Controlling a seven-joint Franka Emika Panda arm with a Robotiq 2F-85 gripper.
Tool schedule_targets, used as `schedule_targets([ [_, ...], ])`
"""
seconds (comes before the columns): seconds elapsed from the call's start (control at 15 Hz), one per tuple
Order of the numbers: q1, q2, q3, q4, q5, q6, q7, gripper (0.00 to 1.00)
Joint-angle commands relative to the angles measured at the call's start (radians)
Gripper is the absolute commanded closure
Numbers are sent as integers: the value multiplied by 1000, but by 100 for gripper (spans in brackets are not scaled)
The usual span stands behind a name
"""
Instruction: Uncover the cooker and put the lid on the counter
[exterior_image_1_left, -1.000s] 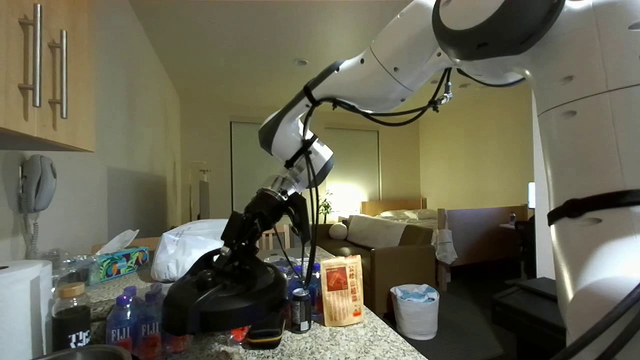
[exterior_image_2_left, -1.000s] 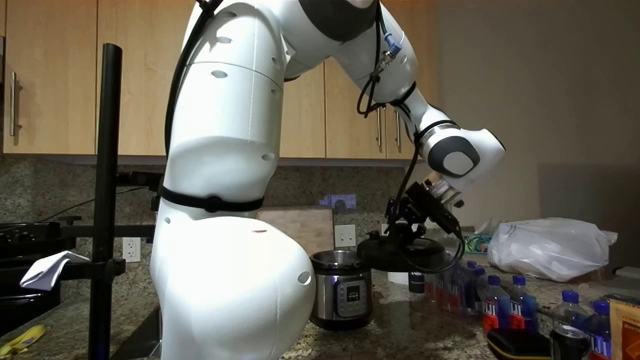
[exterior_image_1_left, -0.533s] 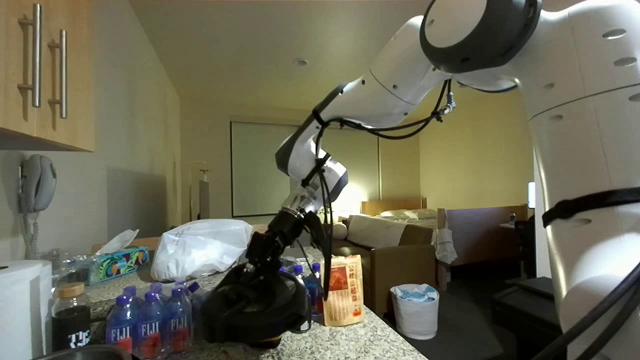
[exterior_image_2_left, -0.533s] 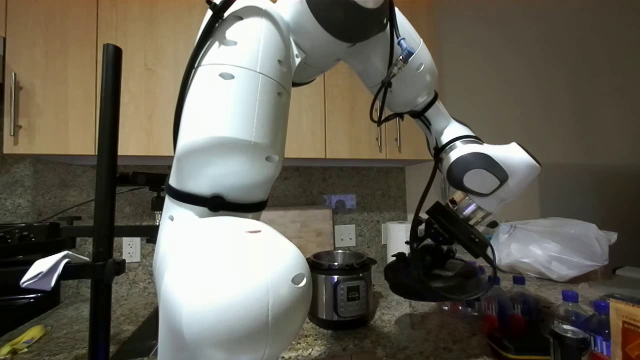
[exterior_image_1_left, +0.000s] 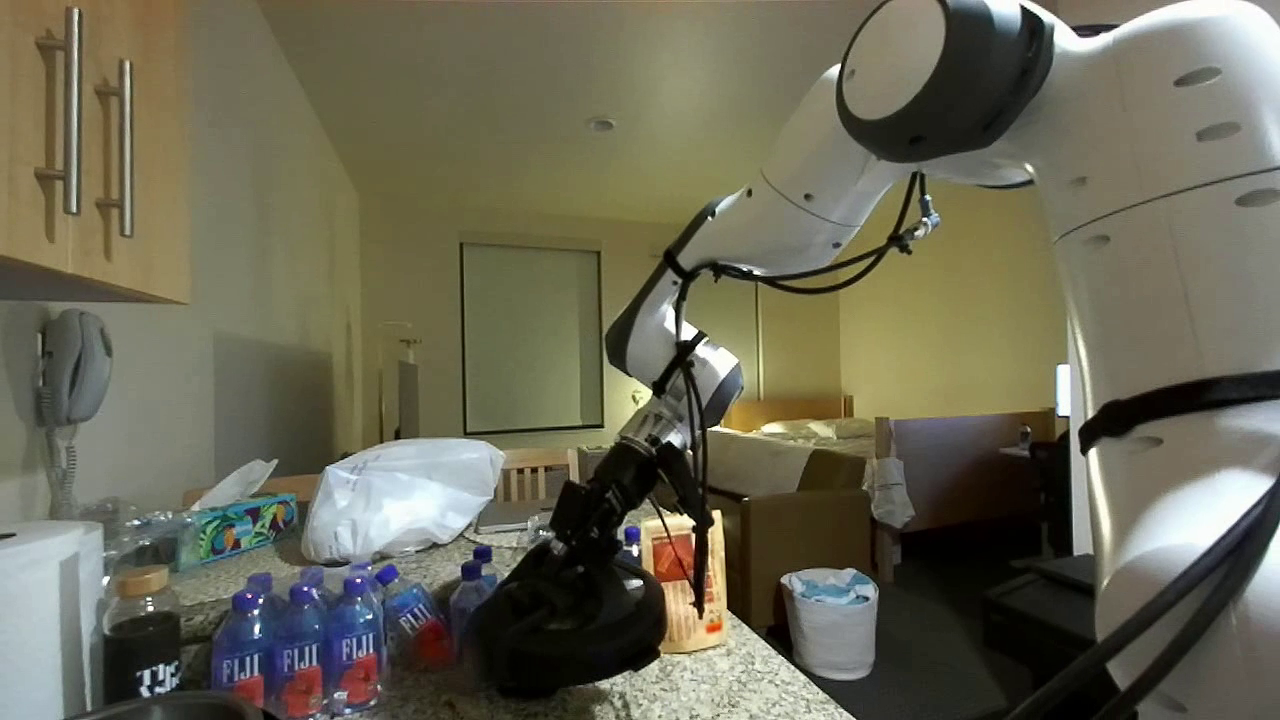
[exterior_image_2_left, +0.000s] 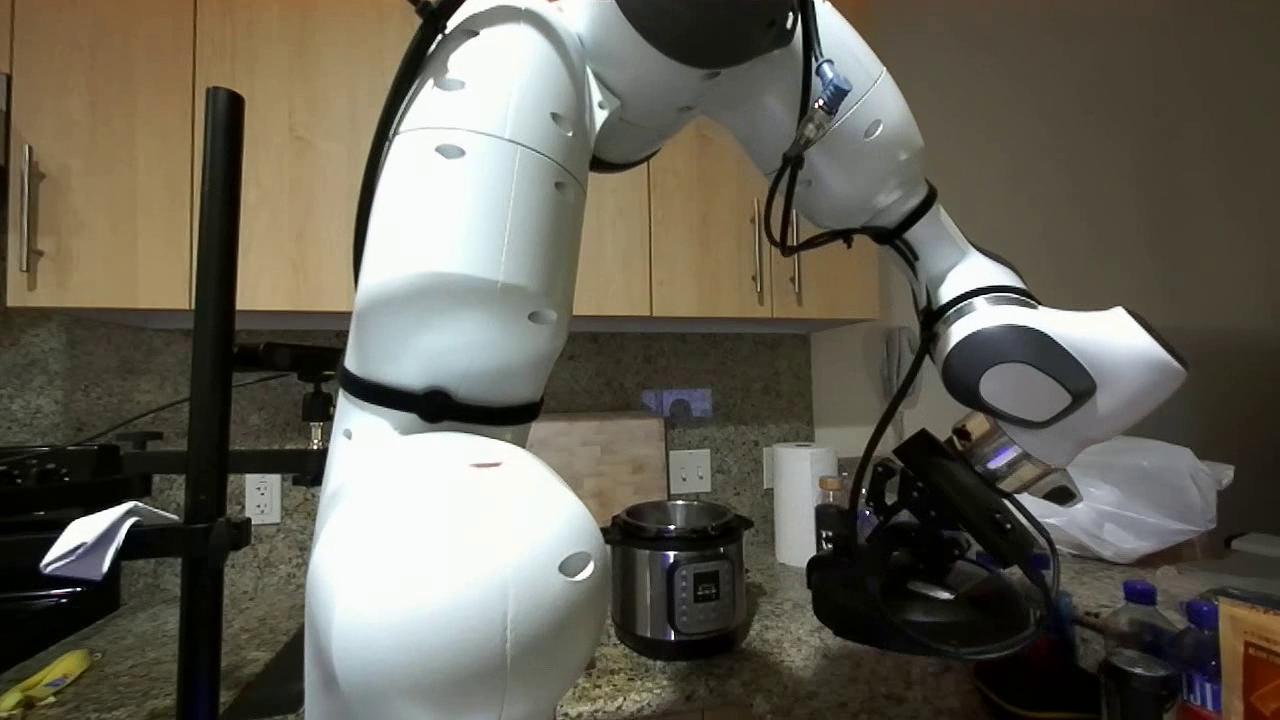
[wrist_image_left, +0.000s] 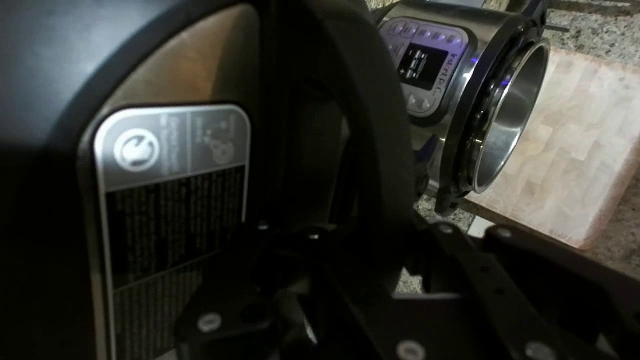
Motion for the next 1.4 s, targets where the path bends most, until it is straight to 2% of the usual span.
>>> schedule_targets([
  [0.0,-29,-39,-15,-53,64,9,-41,97],
  [0.53,-63,25,-49,-63,81,19,-54,97],
  [1.33,-102,162,-54,-61,138,95,-177,97],
])
